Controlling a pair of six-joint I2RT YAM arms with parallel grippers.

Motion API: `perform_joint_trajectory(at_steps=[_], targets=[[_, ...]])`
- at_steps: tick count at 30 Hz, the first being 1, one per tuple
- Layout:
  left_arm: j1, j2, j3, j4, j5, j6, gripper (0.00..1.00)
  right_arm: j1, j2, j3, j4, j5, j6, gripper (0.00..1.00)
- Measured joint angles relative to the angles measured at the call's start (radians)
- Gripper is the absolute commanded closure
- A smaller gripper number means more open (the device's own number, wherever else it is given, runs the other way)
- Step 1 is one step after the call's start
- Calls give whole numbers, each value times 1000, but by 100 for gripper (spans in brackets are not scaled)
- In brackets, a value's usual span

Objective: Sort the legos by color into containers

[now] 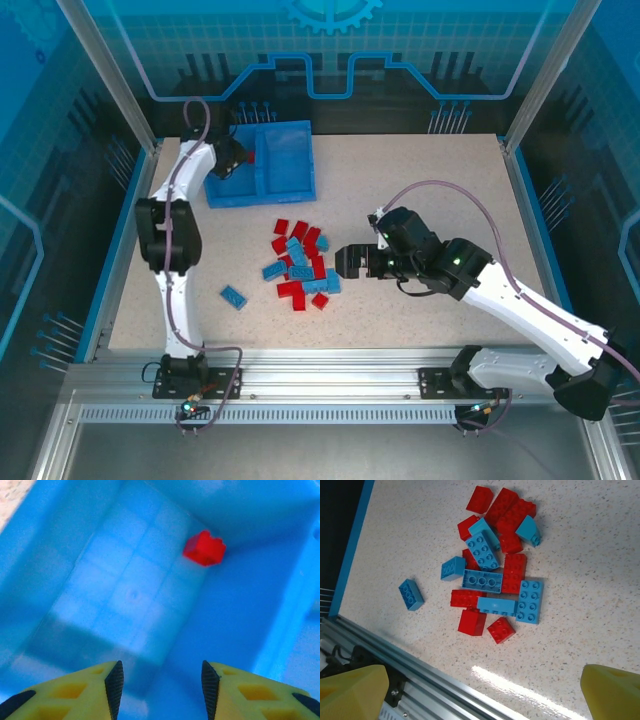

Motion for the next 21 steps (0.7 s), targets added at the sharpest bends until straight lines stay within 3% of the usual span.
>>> perform_joint_trajectory(at_steps=[6,11,18,19,21], targets=[[-25,-581,-396,54,20,6,52,121,167,89,-3,53,-63,0],[-157,-998,-488,12,-33,95,48,241,405,262,9,76,-137,0],[-196,-1283,-614,-217,-80,197,33,367,771,519,72,90,-231,7],[-196,-1310,-640,-238,-83,206,29,373,821,561,76,91,-242,9],[-196,-1372,-694,-290,-87,216,13,383,935,657,84,93,-273,16]])
